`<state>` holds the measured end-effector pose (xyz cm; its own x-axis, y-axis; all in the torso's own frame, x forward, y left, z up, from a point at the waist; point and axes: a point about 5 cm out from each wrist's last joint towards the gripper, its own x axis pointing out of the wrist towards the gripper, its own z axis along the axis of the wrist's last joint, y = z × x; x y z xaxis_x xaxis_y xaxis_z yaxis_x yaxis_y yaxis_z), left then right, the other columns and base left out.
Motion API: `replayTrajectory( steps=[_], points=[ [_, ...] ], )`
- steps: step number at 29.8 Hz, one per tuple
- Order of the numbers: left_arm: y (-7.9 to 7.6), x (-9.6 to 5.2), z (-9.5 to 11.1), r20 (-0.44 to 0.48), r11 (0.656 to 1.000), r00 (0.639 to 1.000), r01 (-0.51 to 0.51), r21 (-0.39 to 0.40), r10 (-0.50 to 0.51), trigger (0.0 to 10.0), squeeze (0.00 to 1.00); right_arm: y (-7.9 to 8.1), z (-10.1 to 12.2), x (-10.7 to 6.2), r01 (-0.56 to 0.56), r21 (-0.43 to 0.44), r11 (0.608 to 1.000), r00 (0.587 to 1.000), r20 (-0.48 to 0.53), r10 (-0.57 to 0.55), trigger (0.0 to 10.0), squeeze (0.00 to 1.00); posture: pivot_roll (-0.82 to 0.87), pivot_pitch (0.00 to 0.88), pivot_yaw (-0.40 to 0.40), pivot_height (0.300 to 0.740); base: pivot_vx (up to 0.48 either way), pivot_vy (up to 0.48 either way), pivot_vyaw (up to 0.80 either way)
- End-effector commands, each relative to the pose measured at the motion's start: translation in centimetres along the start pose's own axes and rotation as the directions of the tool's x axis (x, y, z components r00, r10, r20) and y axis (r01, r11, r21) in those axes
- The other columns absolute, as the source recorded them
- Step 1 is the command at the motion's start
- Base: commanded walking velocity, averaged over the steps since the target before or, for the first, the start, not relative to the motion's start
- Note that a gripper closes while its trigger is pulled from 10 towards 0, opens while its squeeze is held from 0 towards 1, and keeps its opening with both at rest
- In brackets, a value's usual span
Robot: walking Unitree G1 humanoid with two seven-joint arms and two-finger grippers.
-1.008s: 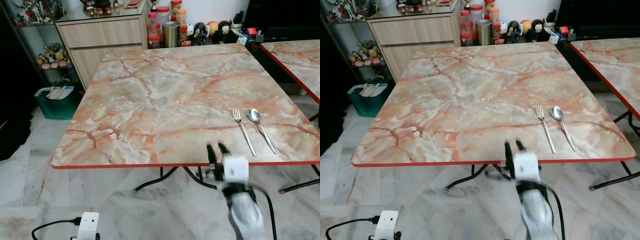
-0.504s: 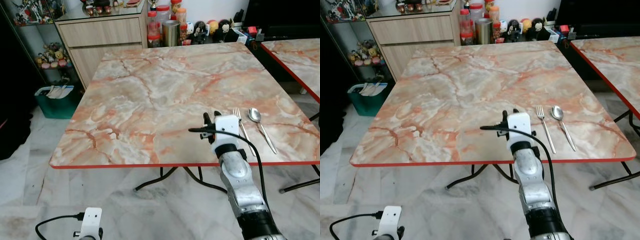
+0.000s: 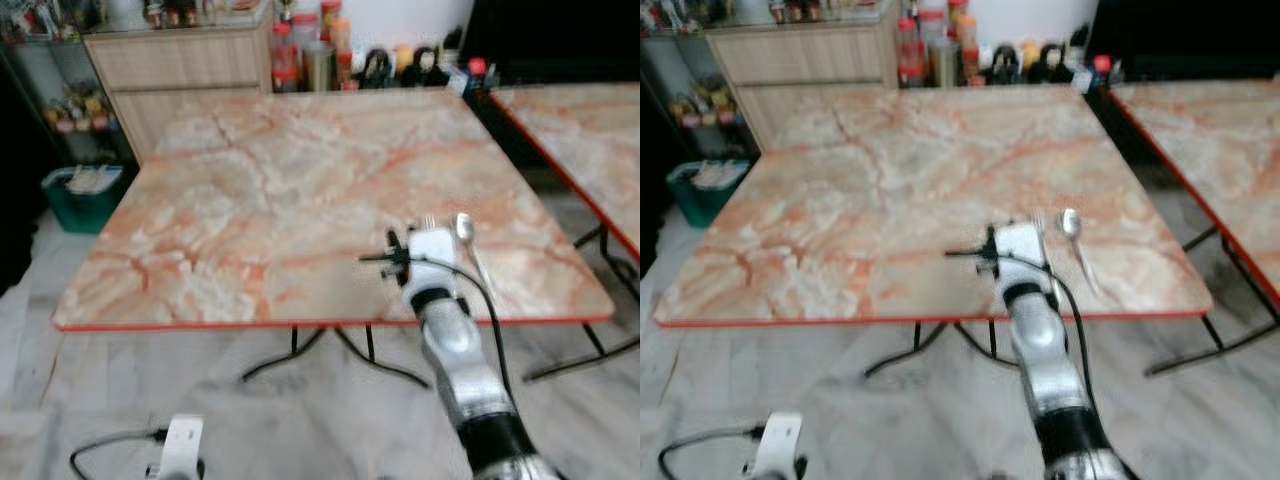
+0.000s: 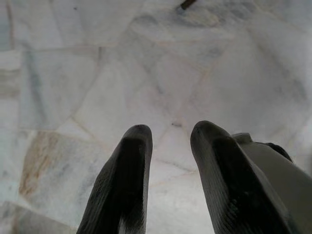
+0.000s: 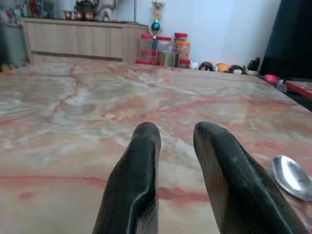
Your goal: Setting the table
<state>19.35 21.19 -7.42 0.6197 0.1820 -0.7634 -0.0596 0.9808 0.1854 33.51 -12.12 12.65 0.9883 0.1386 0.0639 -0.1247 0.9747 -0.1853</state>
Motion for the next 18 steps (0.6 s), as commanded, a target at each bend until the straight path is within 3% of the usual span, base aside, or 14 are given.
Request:
replayTrajectory(
  steps=[1, 13, 18],
  points=[
    [-0.24, -0.08, -0.41, -0.013, 1.000, 1.000, 0.005, -0.015, -0.006, 10.0, 0.00, -0.37, -0.31, 0.02, 0.006, -0.002, 1.000, 1.000, -0.013, -0.006, 10.0, 0.00, -0.07, 0.000, 0.064, 0.693, 0.000, 0.000, 0.00],
    [0.00, -0.01, -0.04, -0.001, 0.999, 1.000, -0.008, -0.035, 0.008, 10.0, 0.00, 0.14, -0.11, 0.26, -0.004, 0.015, 1.000, 1.000, -0.002, 0.004, 10.0, 0.00, -0.06, 0.000, 0.058, 0.693, 0.000, 0.000, 0.00],
    [-0.11, -0.02, -0.10, -0.004, 0.999, 1.000, -0.006, -0.038, 0.005, 10.0, 0.00, 0.40, -0.20, 0.21, -0.006, 0.047, 0.999, 1.000, -0.008, 0.006, 10.0, 0.00, -0.06, 0.000, 0.057, 0.693, 0.270, 0.000, 0.00]
  ],
)
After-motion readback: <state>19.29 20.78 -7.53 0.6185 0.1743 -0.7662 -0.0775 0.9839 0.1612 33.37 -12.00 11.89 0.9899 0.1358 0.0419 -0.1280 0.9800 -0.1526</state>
